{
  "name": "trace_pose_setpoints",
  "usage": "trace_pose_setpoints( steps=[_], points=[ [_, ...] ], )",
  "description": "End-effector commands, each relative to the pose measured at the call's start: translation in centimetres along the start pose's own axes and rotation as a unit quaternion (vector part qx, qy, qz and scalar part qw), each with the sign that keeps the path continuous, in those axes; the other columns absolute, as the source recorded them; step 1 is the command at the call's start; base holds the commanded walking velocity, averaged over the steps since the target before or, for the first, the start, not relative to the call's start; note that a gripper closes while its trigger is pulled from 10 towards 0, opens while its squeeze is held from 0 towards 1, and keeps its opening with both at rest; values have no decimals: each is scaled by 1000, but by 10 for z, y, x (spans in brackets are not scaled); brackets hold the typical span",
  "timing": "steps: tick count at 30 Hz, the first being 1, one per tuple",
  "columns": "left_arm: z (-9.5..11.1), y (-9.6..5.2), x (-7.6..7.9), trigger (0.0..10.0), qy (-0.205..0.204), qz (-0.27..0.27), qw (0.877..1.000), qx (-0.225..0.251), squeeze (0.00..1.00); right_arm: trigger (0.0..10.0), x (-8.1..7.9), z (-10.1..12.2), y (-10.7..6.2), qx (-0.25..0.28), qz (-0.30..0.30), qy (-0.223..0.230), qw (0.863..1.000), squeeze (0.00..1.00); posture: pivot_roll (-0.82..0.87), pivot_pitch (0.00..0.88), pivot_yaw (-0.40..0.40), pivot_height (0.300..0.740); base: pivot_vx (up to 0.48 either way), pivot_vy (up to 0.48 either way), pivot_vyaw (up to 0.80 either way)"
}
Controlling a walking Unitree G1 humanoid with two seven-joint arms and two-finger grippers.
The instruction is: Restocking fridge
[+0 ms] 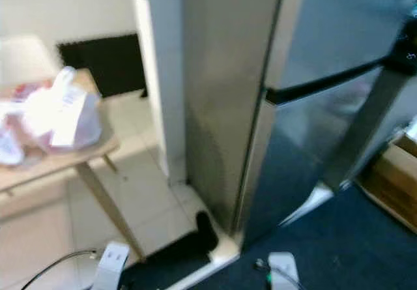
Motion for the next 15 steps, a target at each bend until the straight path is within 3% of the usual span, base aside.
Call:
trace_pose_setpoints(
  steps=[1,15],
  points=[
    [-7,-2,1,10000,-10,1,1000,-11,0,10000,0,4,1,5,0,0,1000,0,-90,36,46,740,0,-480,0],
    [-5,-1,0,10000,-8,-1,1000,-9,0,10000,-1,4,1,6,0,1,1000,0,-88,37,50,740,0,-480,0]
  ],
)
Point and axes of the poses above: a point about 5 cm out from each wrist's last joint towards the gripper, its own y axis pointing out of the wrist towards the gripper, its own z axis along the axis of the wrist's last joint, x = y × z, the point moved 3 cm from there along y, pointing out of the wrist towards the gripper, and after that the axes turned 14 degrees about y, right-handed, at the moved point
